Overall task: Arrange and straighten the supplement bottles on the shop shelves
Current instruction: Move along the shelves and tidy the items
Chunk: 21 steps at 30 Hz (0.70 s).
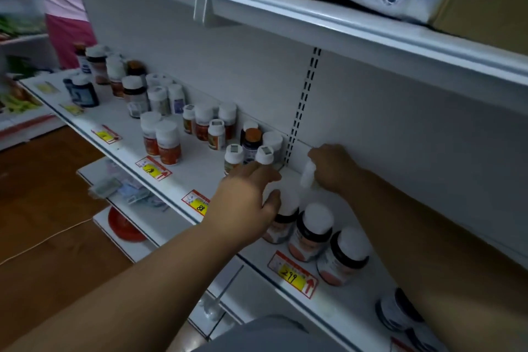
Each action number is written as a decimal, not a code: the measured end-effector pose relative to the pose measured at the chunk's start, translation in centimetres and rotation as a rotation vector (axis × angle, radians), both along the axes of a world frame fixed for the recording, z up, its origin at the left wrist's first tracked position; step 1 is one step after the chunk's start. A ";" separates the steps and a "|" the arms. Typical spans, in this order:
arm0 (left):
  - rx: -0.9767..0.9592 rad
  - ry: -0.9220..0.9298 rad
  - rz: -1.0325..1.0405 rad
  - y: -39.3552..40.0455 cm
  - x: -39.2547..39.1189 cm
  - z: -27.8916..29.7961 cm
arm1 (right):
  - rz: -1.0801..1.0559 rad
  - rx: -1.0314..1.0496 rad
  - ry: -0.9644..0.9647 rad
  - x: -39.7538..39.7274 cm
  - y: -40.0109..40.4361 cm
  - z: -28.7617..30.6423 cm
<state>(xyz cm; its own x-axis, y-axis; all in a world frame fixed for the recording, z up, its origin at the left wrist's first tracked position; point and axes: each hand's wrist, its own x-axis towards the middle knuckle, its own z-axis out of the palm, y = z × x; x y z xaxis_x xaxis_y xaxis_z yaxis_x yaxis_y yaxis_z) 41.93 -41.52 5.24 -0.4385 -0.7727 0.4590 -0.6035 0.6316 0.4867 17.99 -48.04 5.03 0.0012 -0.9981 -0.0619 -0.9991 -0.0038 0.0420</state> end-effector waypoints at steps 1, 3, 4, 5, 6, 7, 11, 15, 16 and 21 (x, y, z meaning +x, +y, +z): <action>-0.015 0.019 -0.018 -0.8 0.1 -0.2 | 0.005 -0.007 0.032 -0.1 -0.2 0.0; -0.033 0.056 -0.075 -2.0 0.1 -0.5 | -0.001 0.001 0.078 -0.3 -0.4 -0.4; -0.038 0.065 -0.111 -2.5 0.0 -0.7 | -0.014 0.002 0.087 -0.5 -0.4 -0.6; -0.037 0.064 -0.152 -3.1 0.0 -0.8 | -0.036 -0.003 0.089 -0.7 -0.2 -0.9; -0.023 0.055 -0.195 -3.7 0.1 -0.9 | -0.072 -0.011 0.086 -0.9 0.0 -1.0; 0.002 0.044 -0.233 -4.4 0.2 -0.8 | -0.117 -0.022 0.072 -1.0 0.2 -1.0; 0.044 0.036 -0.328 -7.1 1.2 -0.8 | -0.268 -0.222 -0.305 0.5 1.4 0.5; 0.007 0.130 -0.359 -8.5 1.8 -0.5 | -0.467 -0.430 -0.787 5.3 2.9 3.3; 0.015 0.177 -0.371 -8.6 1.9 -0.3 | -0.528 -0.496 -0.865 6.6 3.1 3.8; 0.120 0.290 -0.393 -7.8 3.5 -0.1 | -0.922 -0.730 -1.446 11.3 4.5 5.0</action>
<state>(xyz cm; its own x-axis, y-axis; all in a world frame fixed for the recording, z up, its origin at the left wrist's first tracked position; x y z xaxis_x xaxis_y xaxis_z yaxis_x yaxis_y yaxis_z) 45.39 -49.36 5.15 -0.5740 -0.6296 0.5235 -0.1605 0.7134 0.6821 29.33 -43.53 10.07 -0.8334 -0.5396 -0.1200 0.0672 0.1164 -0.9909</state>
